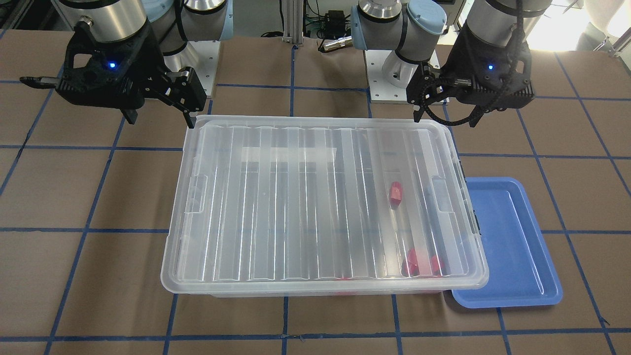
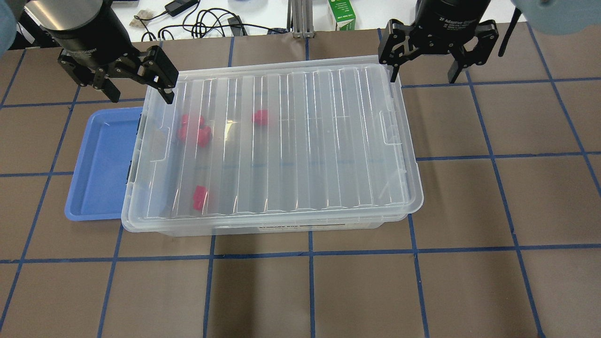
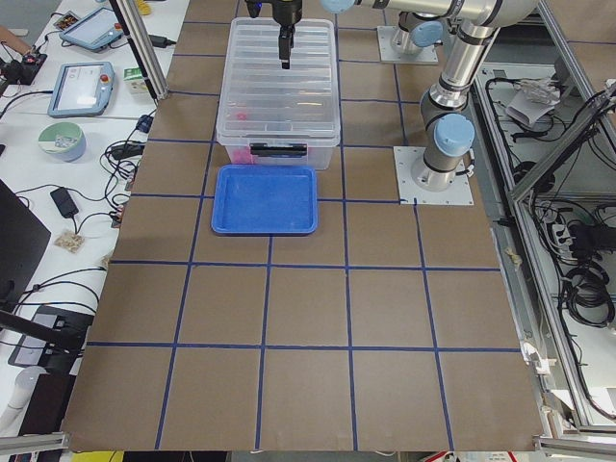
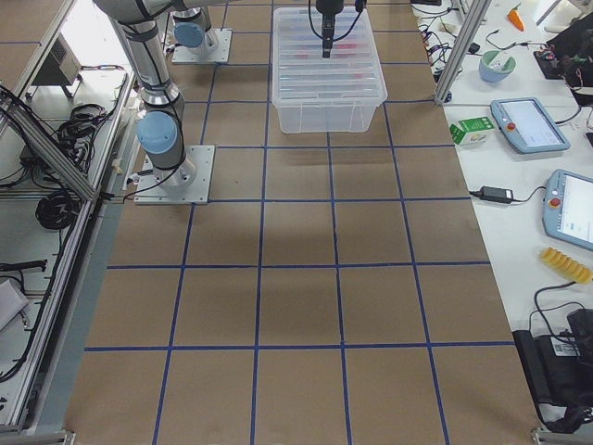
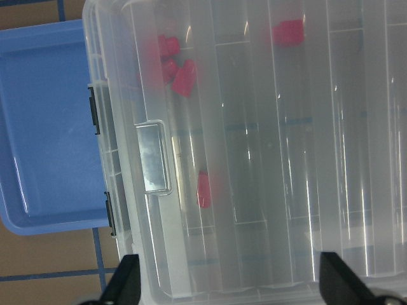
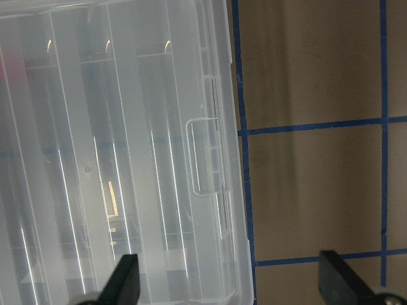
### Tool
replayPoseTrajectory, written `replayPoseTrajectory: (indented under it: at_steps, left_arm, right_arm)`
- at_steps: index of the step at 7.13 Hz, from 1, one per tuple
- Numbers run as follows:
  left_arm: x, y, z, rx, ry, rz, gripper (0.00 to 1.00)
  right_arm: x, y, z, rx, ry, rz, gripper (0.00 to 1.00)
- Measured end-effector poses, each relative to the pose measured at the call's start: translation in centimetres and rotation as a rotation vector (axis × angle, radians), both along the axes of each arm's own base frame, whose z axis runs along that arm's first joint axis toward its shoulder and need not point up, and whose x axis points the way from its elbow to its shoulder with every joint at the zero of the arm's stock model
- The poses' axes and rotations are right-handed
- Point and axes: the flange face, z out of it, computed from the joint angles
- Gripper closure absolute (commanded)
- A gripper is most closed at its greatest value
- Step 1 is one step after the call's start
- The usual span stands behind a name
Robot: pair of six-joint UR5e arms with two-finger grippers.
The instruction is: Place red block in blue tray from box
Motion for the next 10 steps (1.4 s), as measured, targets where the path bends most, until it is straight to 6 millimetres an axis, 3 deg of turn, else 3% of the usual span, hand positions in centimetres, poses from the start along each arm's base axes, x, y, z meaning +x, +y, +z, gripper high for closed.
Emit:
replayPoseTrajectory:
  at_steps: [8,9,10]
  left_arm:
    - [0.0,0.1,0.2,-0.004,-0.002,-0.001,0.0]
    - [0.0,0.1,0.2,-0.004,-0.002,-0.001,0.0]
    - [0.0,0.1,0.2,-0.004,-0.002,-0.001,0.0]
  right_arm:
    - [-0.4,0.1,-0.1,-0.006,-0.002,-0.015,0.0]
    - [-0.4,-0.4,-0.9,-0.011,-0.001,-0.016,0.0]
    - [-0.6,-1.2,-2.9,0.002,0.004,-0.02,0.0]
